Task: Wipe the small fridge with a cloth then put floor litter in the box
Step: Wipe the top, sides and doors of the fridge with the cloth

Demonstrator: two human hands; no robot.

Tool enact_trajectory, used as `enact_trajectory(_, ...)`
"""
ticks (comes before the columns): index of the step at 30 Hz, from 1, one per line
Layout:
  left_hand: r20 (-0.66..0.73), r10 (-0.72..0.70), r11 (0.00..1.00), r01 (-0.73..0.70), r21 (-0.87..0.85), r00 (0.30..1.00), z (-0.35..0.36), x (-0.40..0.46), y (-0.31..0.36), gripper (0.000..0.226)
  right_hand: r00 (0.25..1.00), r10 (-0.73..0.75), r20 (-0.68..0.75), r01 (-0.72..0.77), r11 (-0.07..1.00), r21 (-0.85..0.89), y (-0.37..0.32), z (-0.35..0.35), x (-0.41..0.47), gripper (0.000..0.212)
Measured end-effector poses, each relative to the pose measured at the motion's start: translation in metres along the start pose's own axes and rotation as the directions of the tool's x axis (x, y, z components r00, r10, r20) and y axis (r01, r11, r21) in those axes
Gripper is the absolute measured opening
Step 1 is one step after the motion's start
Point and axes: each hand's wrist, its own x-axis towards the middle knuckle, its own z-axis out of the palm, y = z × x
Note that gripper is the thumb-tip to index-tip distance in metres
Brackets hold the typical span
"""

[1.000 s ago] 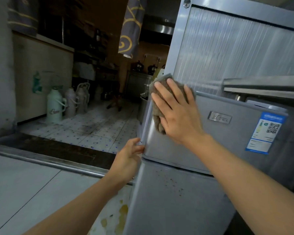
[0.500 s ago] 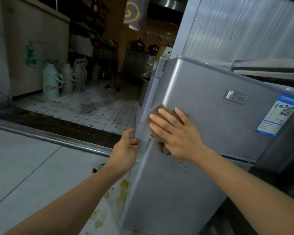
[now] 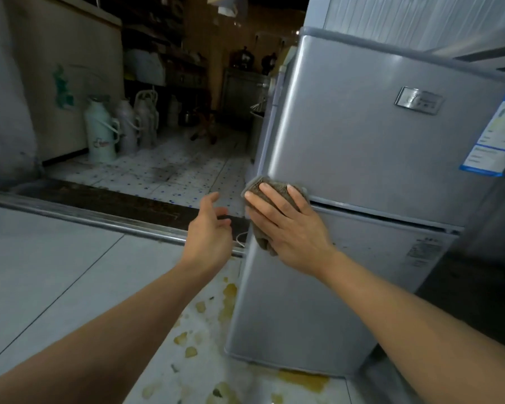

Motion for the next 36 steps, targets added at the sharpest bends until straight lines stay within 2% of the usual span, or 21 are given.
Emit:
enact_trajectory(5,-0.038,0.036,0.998,-0.034,0.043,0.999,0.014,0.002,0.026,0.051,0.994,0.074,-0.082,-0.069,0.996,0.062,0.018,0.002,-0.007,0.064)
enact_trajectory(10,0.015,0.137,0.977,-0.138,0.165,0.99,0.036,0.004,0.042,0.045,0.969,0.17,-0.179,-0.158,0.984,0.081,0.048,0.022,-0.078,0.055)
enact_trajectory(14,-0.055,0.112,0.962,-0.095,0.258,0.992,0.053,0.012,0.049,0.038,0.939,0.268,-0.216,-0.261,0.964,0.057,0.063,0.031,-0.115,0.049)
enact_trajectory(17,-0.097,0.13,0.931,-0.088,0.353,0.987,0.057,0.018,0.047,0.034,0.934,0.281,-0.222,-0.269,0.959,0.085,0.047,0.029,-0.091,0.055)
enact_trajectory(21,-0.065,0.162,0.934,-0.132,0.333,0.985,0.053,0.022,0.044,0.028,0.958,0.195,-0.208,-0.177,0.979,0.102,0.031,0.019,-0.045,0.061)
enact_trajectory(24,-0.055,0.188,0.937,-0.163,0.308,0.981,0.051,0.023,0.043,0.022,0.96,0.167,-0.224,-0.148,0.984,0.1,0.046,0.023,-0.067,0.058)
enact_trajectory(29,-0.051,0.174,0.96,-0.158,0.23,0.983,0.054,0.023,0.04,0.015,0.932,0.312,-0.184,-0.299,0.95,0.094,0.076,0.034,-0.144,0.054)
enact_trajectory(32,-0.043,0.157,0.975,-0.148,0.165,0.987,0.055,0.023,0.04,0.014,0.89,0.421,-0.175,-0.396,0.904,0.16,0.07,0.03,-0.142,0.054)
enact_trajectory(36,-0.043,0.142,0.983,-0.136,0.126,0.989,0.058,0.023,0.04,0.018,0.916,0.333,-0.225,-0.29,0.935,0.203,0.05,0.019,-0.09,0.054)
